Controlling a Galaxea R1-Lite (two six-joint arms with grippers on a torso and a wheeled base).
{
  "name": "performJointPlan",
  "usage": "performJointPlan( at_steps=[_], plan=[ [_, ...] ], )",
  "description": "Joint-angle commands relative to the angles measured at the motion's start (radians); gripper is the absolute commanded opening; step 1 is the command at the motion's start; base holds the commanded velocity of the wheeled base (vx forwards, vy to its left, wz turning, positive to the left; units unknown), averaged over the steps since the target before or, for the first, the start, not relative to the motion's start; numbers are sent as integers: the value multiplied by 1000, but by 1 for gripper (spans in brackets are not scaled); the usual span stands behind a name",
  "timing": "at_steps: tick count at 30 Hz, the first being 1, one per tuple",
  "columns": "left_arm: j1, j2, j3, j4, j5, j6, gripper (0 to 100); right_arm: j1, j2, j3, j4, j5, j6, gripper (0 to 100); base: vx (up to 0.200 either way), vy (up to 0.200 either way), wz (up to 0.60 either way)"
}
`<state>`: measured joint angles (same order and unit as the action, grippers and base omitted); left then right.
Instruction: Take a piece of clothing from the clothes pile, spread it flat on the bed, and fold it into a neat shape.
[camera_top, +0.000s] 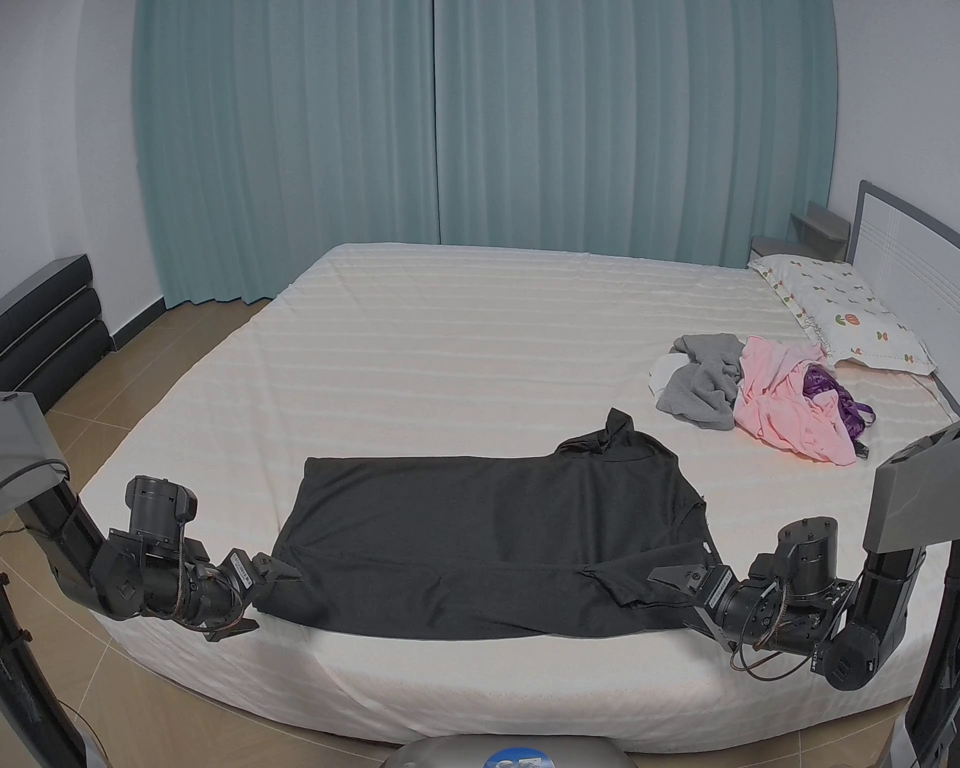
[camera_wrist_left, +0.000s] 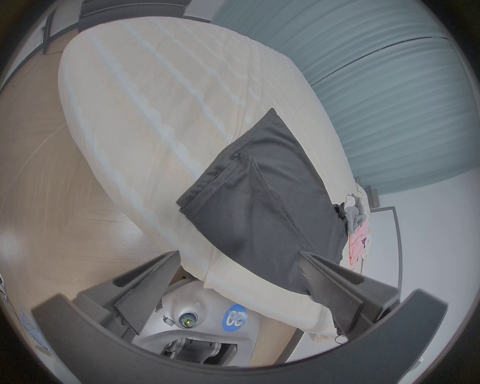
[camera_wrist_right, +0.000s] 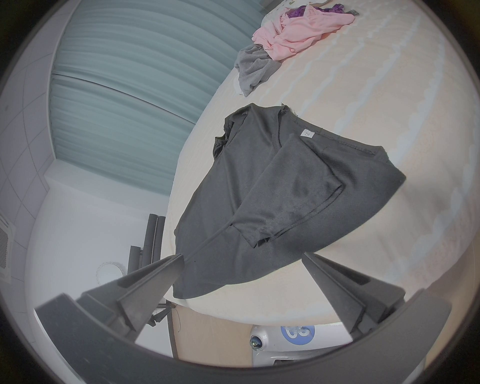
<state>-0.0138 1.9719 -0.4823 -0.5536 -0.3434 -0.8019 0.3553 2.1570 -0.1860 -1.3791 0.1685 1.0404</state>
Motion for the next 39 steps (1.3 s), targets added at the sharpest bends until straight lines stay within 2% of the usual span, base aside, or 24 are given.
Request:
performJointPlan(
  at_steps=[1, 10, 18, 39],
  plan=[
    [0, 7, -1, 0, -12, -3, 100, 1, 17, -18, 0, -4, 13, 100, 0, 0, 0],
    [-3, 30, -5, -2, -29, -16, 100, 11, 53, -49, -1, -32, 18, 100, 0, 0, 0],
    [-3, 30, -5, -3, -29, -16, 100, 16, 67, -81, 0, -35, 46, 100, 0, 0, 0],
    [-6, 31, -5, -3, -29, -16, 100, 16, 124, -119, 5, -55, 47, 100, 0, 0, 0]
  ],
)
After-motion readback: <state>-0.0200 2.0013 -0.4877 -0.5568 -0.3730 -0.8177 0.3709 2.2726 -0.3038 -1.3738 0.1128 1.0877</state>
